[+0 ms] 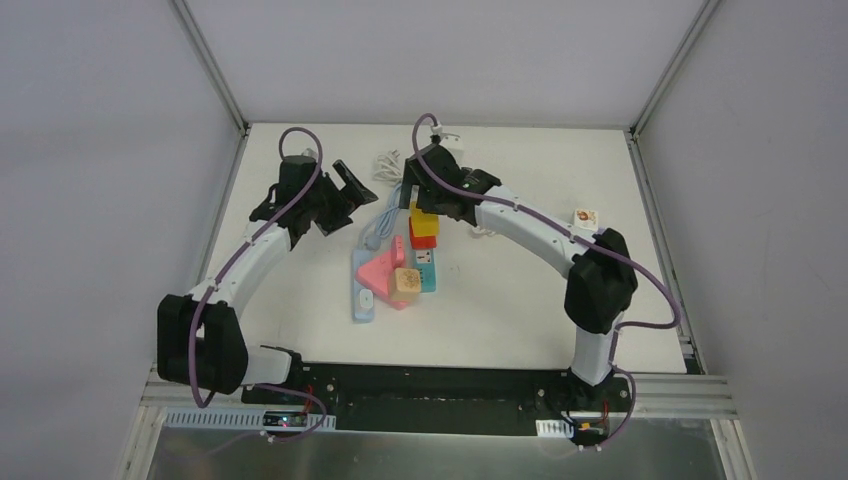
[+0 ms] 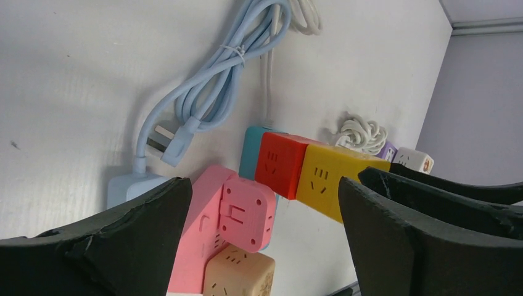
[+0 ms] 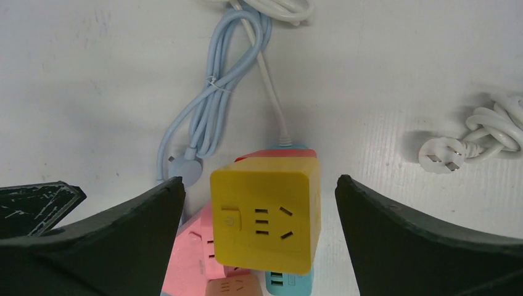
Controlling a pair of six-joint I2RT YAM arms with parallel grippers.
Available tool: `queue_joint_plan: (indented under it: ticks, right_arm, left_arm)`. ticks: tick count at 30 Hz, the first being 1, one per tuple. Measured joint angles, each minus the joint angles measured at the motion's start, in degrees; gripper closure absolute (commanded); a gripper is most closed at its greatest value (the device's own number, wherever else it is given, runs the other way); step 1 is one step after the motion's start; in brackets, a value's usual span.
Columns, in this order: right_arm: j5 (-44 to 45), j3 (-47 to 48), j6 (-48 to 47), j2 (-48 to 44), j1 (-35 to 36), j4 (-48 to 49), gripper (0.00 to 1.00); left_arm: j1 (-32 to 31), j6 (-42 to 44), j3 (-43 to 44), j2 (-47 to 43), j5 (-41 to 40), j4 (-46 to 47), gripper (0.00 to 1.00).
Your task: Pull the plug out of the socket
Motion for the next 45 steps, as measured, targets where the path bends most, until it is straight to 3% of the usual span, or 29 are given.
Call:
queue_joint_plan:
  ticks: [12,16,24,30,35,40,42,45]
  right_arm:
    - [-0.6,4.3,-3.3,4.4,0.6,-7.0,0.40]
    - [-0.8,4.3,-4.1,4.4,0.5,-7.1,0.47]
    - [-3.6,4.3,-4.3,4.3,-1.0,-7.0,0.45]
    - [-5.1,4.3,-3.8,4.3,-1.6,-7.0,0.26]
    - [-5.9,4.4,-3.0,4.3,-1.2,-7.6,0.25]
    - [-4.0,6.4,-3.0,5.9,0.3,-10.6,0.47]
    - [-3.1,7.2,-3.1,6.4,0.7,-11.5,0.61]
    - [-2.2,8.9,-3.2,7.3,1.0,-13.4,0.90]
  left_arm:
    - [-2.7,-2.0,4.9,14.0,5.1,5.0,0.30]
    - [-5.0,-2.1,5.1,17.2,7.6,6.8,0.36]
    - [-8.7,-2.1,3.6,18.7,11.1,13.0,0.52]
    - [-8.7,-1.4,2.3,19.9,12.0,13.5,0.60]
    - [-8.7,-0.6,2.3,21.5,12.2,13.2,0.64]
    - [-8.6,-0.5,2.9,22.3,13.6,13.6,0.74]
    - [-8.6,-0.4,3.1,22.5,14.1,13.6,0.75]
    - [-8.5,-0.3,3.3,22.7,14.6,13.6,0.75]
